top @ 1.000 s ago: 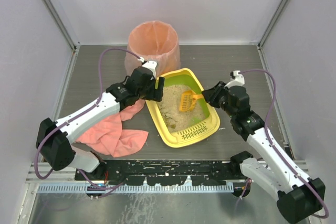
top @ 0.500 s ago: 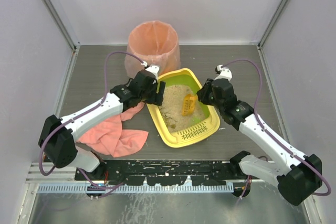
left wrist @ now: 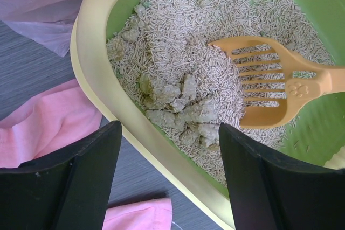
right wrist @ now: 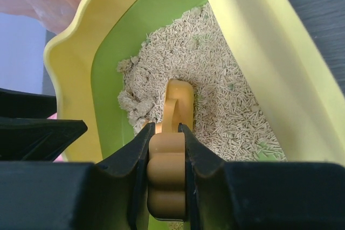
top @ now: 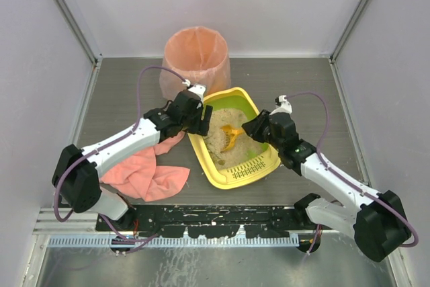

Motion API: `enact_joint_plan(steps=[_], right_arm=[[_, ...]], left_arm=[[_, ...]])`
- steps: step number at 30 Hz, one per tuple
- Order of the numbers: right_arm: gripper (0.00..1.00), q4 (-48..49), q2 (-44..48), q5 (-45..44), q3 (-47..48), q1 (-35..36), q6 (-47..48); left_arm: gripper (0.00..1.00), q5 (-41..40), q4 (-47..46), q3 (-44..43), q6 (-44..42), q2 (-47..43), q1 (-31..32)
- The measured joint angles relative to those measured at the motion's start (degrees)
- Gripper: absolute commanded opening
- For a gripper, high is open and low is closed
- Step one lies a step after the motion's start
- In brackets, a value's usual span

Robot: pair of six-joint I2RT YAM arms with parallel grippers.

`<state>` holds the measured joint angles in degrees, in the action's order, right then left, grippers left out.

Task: Clean the litter box

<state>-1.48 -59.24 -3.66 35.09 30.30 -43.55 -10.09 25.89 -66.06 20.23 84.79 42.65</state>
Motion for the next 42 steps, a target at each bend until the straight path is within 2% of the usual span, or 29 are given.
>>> enact_joint_plan(steps=[7, 19, 26, 34, 42], right_arm=[[0.01, 12.09, 0.11, -1.38, -9.27, 0.55, -11.19], [0.01, 23.91, -5.18, -5.73, -12.61, 5.29, -18.18], [0.01, 23.54, 2.36, -9.86, -18.03, 6.08, -21.53], [0.01, 22.32, 9.46, -13.90, -20.52, 6.12, -22.93], [0.00, 22.25, 13.77, -14.60, -21.57, 5.84, -22.77]], left_arm=[[0.72, -0.15, 0.02, 0.00, -0.33, 0.52, 0.00], [0.72, -0.20, 0.07, 0.00, -0.57, 0.59, -0.02], [0.75, -0.44, 0.13, -0.04, -1.60, 0.57, 0.00], [0.85, -0.81, 0.74, -1.31, -1.64, -0.79, 0.00], [0.87, -2.36, 2.16, -3.08, -1.66, -5.92, -0.07]])
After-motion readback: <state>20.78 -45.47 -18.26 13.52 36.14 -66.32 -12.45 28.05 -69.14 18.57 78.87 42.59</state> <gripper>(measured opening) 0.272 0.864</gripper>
